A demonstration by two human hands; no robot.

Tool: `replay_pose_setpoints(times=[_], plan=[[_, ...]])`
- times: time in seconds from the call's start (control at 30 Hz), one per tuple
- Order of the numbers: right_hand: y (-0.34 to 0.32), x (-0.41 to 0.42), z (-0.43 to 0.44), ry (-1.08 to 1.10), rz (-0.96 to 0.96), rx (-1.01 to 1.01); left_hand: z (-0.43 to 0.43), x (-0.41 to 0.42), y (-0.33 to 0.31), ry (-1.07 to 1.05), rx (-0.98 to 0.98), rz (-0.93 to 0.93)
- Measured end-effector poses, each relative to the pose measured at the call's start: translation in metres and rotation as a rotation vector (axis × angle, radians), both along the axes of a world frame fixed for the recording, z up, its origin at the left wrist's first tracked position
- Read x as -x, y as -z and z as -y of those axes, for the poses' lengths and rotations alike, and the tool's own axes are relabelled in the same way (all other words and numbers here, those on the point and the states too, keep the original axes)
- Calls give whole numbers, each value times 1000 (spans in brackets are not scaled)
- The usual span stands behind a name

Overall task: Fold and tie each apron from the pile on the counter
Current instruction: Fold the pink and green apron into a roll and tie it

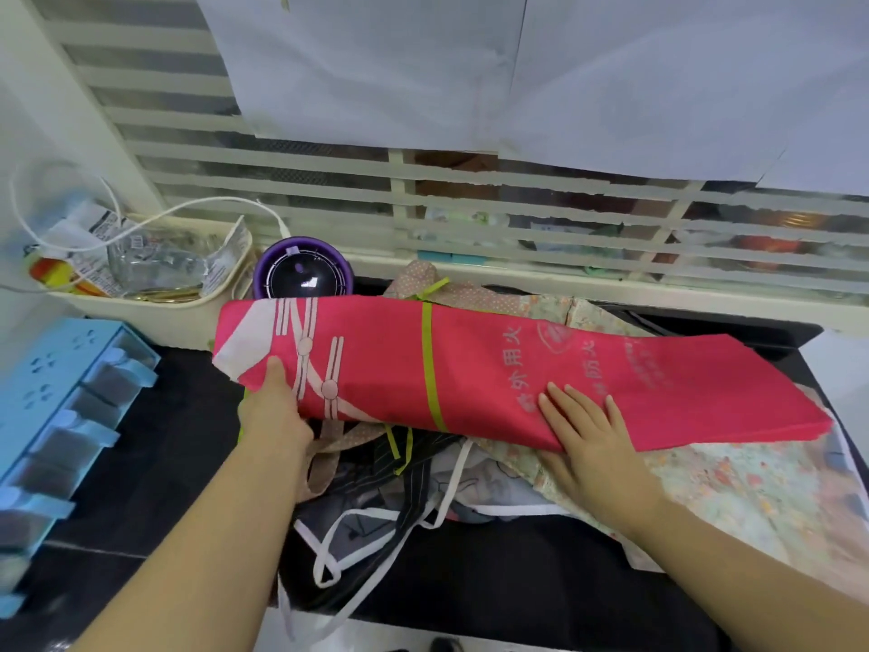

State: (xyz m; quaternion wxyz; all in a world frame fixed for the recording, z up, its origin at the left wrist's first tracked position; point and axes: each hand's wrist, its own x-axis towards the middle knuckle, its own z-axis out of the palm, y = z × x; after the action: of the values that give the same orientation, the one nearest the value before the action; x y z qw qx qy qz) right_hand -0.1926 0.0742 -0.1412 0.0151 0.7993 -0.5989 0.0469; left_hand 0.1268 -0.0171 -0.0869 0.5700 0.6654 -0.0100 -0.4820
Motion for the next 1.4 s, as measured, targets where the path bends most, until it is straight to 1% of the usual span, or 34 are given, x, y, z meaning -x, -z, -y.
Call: replay_pose_setpoints(times=[0.03,0.07,0.1,0.13,0.17,0.23,0.27,0.3,0.33,0.37,0.4,0.43,0.47,0.5,0.57,0.63,0.7,0.77,0.8,0.87,0.93,1.03,1.1,1.13,1.2,1.23,1.27,1.4], plan=[[-2,0,-3,14,6,-67,1,-6,3,-49,-47,-3],[-4,0,-6,23,55,-111,1,-11,4,-89,-107,21],[-10,0,-6,40,130,-122,1,-14,4,-100,-194,105],[-19,-2,-3,57,214,-117,-1,-13,1,-94,-238,238],[-27,-3,3,73,275,-94,-5,-8,-3,-76,-178,378],[-43,-2,26,83,316,-46,-13,14,-15,62,185,646],[-51,1,42,73,306,-52,-15,29,-25,207,364,763],[-58,2,58,62,285,-88,-12,42,-31,397,504,879],[-64,3,73,56,258,-154,-7,53,-37,625,600,993],[-69,3,88,54,237,-212,3,63,-38,858,657,1095],[-71,3,103,53,217,-256,14,73,-39,1085,650,1181],[-73,1,114,44,200,-283,25,80,-38,1287,597,1263],[-76,0,123,31,186,-290,35,88,-37,1439,520,1357],[-77,-1,129,25,176,-295,42,92,-34,1536,451,1454],[-81,3,134,33,152,-303,53,96,-31,1630,349,1589],[-85,14,131,33,116,-313,58,97,-32,1661,307,1632],[-92,25,123,45,22,-370,60,97,-35,1681,341,1654],[-102,37,116,54,-162,-488,59,100,-38,1732,414,1647],[-108,42,112,62,-285,-564,58,101,-39,1777,431,1628],[-116,54,104,61,-548,-708,54,107,-44,1900,416,1597],[-118,63,98,77,-729,-839,51,111,-47,1995,398,1617],[-115,67,91,196,-856,-1019,54,115,-50,2074,369,1673],[-107,69,90,234,-953,-1142,57,118,-49,2105,364,1733],[-103,70,90,238,-970,-1161,58,120,-47,2103,392,1791],[-98,76,91,287,-900,-1109,59,124,-41,2060,461,1890],[-97,80,92,314,-855,-1080,59,124,-37,2033,474,1899],[-91,86,93,331,-821,-1048,60,124,-34,2009,472,1882],[-73,104,91,346,-648,-782,69,123,-22,1966,470,1770]])
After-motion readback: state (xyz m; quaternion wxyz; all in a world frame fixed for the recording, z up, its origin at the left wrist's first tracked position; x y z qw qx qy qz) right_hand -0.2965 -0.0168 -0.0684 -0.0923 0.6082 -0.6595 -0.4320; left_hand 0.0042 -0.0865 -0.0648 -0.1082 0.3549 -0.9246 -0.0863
